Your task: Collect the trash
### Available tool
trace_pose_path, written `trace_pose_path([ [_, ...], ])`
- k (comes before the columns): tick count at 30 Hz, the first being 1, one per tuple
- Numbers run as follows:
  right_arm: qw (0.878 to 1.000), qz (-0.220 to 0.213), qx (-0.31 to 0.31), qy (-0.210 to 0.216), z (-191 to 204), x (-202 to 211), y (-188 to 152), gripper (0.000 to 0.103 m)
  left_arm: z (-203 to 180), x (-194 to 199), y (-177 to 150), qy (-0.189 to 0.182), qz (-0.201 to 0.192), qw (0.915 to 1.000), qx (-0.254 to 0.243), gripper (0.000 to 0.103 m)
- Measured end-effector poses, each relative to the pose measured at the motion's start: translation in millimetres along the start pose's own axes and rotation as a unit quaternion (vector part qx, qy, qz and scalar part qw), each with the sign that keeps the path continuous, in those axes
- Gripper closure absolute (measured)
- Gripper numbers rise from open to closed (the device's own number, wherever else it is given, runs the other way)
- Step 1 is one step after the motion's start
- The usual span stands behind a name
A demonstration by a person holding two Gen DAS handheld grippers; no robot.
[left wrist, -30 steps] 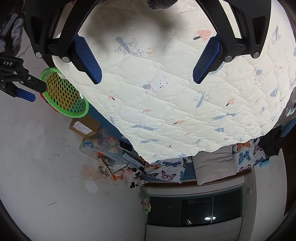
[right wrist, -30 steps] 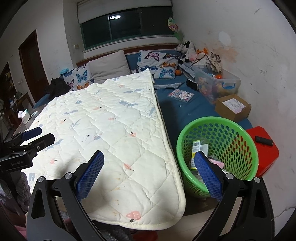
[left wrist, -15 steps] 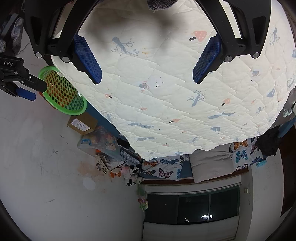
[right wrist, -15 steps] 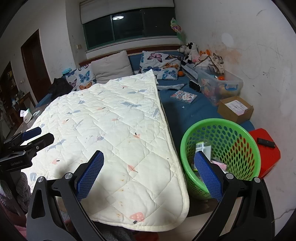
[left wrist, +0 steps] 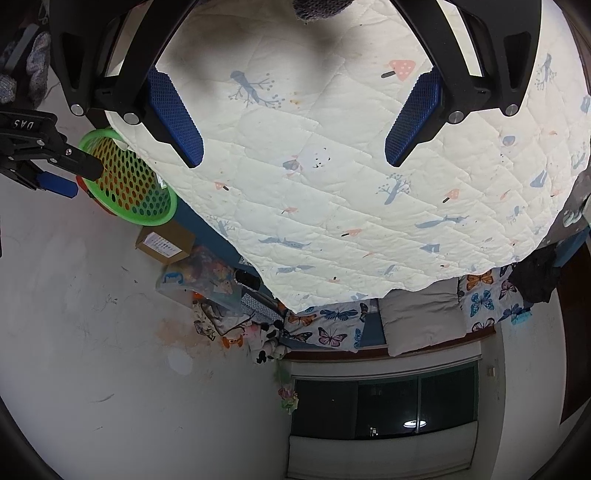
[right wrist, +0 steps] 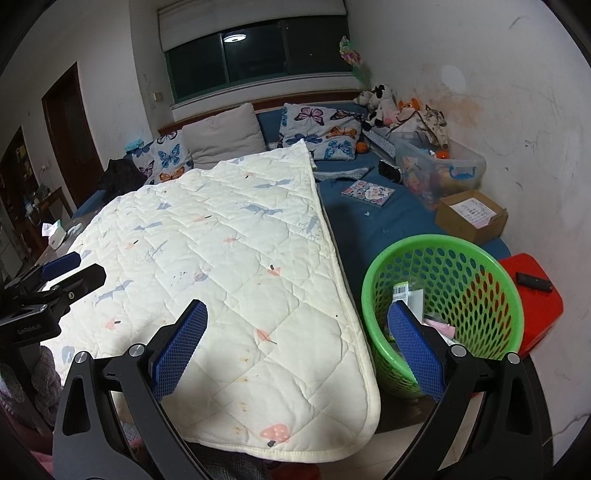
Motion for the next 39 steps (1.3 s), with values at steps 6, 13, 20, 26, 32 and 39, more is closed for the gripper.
trace_pose_path([
  [6, 1.000, -0.002, -0.001, 0.002, 0, 0, 0, 0.006, -3, 2, 0, -0.001, -0.002, 1.0000, -0.002, 0.007],
  [13, 1.000, -0.002, -0.002, 0.001, -1, 1, -1, 0.006, -10, 5, 0, -0.004, -0.004, 1.0000, -0.007, 0.007],
  [20, 1.000, -0.004, -0.005, 0.000, -4, 3, -1, 0.006, -15, 4, 0, -0.004, -0.003, 0.9999, -0.009, 0.007],
  [26, 1.000, -0.004, -0.007, -0.001, -6, 5, -3, 0.006, -14, 4, 0, -0.004, -0.003, 0.9999, -0.009, 0.007],
  [32, 1.000, -0.004, -0.007, -0.001, -7, 5, -4, 0.006, -16, 3, -1, -0.004, -0.001, 1.0000, -0.009, 0.007],
  [39, 1.000, -0.005, -0.007, -0.001, -6, 5, -3, 0.006, -16, 2, -1, -0.002, 0.000, 1.0000, -0.007, 0.007],
])
Point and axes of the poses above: each gripper's, at about its wrist camera, not at the fingertips, and x roughly against the way its jaws point, z to its left, y to its top, the point moved 1 cm from there along -x, roughly the way its jaws point, and after that the axes turned 13 degrees about y, right-handed, at the moved point
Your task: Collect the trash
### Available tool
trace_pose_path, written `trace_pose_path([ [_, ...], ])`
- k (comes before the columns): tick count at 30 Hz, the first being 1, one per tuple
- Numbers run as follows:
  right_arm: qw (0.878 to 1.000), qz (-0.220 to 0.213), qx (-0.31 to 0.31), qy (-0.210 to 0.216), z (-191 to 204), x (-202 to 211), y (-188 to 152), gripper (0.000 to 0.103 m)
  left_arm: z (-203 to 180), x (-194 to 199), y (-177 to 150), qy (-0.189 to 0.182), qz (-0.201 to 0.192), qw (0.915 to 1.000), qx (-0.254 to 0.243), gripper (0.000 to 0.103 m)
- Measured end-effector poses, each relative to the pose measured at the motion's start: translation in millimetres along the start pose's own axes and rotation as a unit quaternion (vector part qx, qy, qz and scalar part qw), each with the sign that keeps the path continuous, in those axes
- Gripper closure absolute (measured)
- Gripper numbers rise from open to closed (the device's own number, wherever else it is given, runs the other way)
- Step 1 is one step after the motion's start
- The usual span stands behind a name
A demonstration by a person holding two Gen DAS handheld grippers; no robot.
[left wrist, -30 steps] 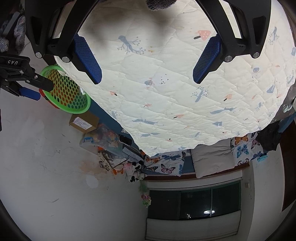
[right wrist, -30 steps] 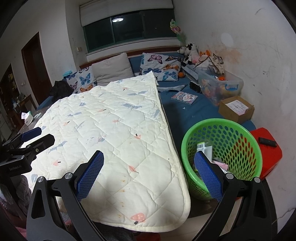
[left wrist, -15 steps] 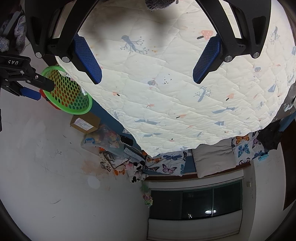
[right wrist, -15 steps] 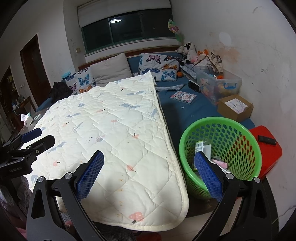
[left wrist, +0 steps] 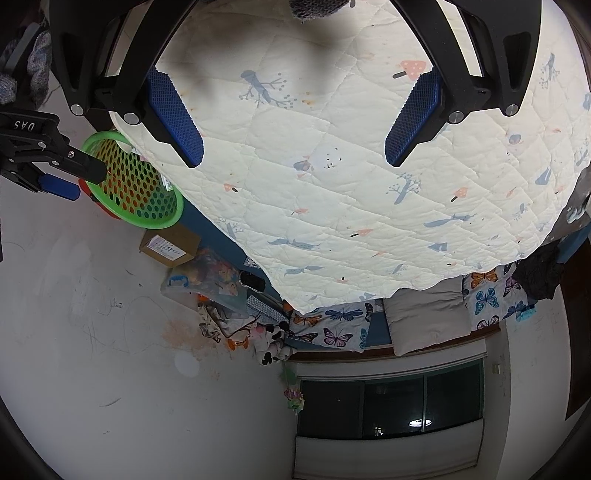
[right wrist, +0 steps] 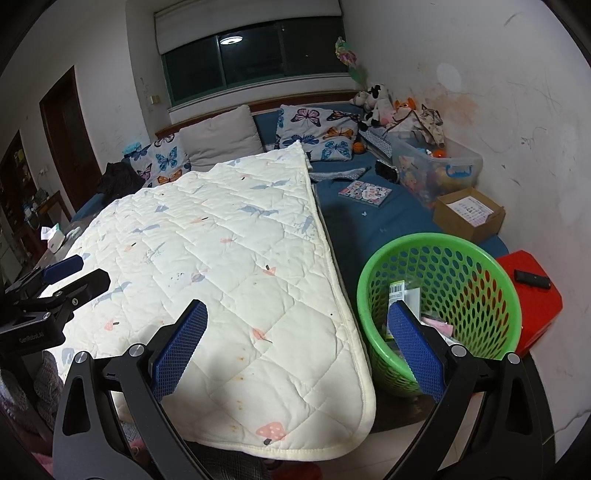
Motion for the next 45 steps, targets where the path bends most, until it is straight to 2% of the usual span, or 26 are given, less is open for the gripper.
trace_pose_path([
  [45, 1.000, 0.003, -0.004, 0.001, -1.4, -1.7, 1.5, 0.006, 4.4, -2.5, -0.7, 0.002, 0.002, 1.0000, 0.005, 0.007],
])
Point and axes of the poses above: each gripper's, at about its wrist camera, not at the fingertips, and x roughly against the way its jaws point, z to its left, y to its top, the point moved 1 cm from there along -x, roughly the way its jaws point, and after that the axes turned 13 degrees about y, right-handed, at the moved point
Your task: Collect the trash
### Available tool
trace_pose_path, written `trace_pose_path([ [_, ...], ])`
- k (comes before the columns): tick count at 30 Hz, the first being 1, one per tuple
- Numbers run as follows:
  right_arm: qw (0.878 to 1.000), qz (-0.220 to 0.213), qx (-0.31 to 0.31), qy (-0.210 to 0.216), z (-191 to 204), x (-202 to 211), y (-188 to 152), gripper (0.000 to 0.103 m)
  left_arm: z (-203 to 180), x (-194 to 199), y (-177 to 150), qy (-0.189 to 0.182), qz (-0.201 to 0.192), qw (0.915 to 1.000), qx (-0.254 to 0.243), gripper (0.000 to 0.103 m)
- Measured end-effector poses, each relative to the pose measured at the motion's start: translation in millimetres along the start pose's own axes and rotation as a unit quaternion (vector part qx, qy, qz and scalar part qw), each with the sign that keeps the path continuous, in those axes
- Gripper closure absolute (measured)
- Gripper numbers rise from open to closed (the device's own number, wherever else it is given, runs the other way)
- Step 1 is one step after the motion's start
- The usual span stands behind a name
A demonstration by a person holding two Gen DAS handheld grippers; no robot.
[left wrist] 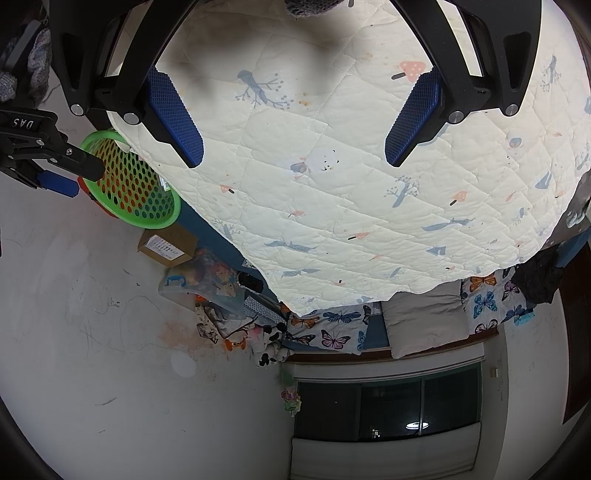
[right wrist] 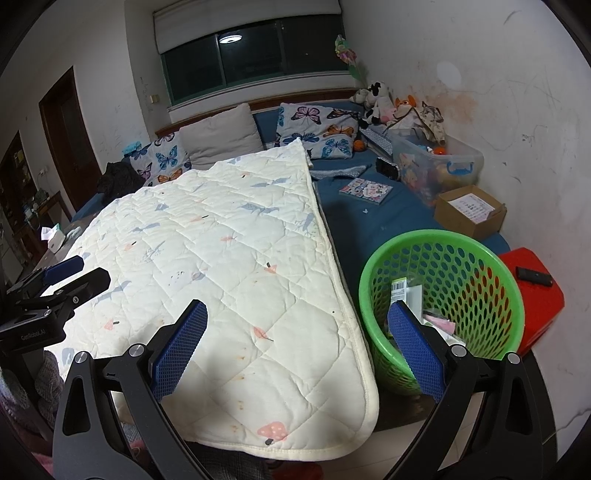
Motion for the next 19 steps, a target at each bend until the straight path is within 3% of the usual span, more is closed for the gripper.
trace_pose_path([
  [19, 1.000, 0.000, -0.001, 0.001, 0.1, -1.4, -1.4, 0.006, 1.1, -1.5, -1.5, 0.003, 0.002, 1.0000, 0.008, 0.007],
])
Point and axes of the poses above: each gripper's, at about its wrist camera, not at the fingertips, and x roughly against the way its jaws point, z to its left, y to its top, the point moved 1 cm from there along -x, roughly the way its jaws point, and after that the axes turned 13 degrees about y, right-handed, at the moved point
